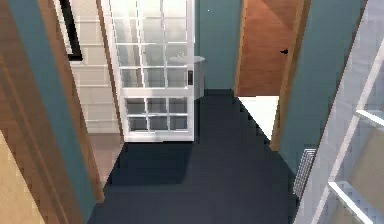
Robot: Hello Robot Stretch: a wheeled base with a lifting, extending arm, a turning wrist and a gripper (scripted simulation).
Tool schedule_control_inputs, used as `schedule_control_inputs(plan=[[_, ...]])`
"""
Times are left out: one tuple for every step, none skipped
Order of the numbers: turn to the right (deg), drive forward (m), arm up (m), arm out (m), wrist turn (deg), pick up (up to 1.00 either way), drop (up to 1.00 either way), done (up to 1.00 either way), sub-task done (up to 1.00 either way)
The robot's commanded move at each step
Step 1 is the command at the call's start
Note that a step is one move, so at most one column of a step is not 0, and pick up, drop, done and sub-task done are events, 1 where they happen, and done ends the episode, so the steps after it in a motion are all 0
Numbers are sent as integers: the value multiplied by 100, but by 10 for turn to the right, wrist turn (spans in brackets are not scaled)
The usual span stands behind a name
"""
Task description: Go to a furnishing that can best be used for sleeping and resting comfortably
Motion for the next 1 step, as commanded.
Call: schedule_control_inputs(plan=[[0, 75, 0, 0, 0, 0, 0, 0, 0]])
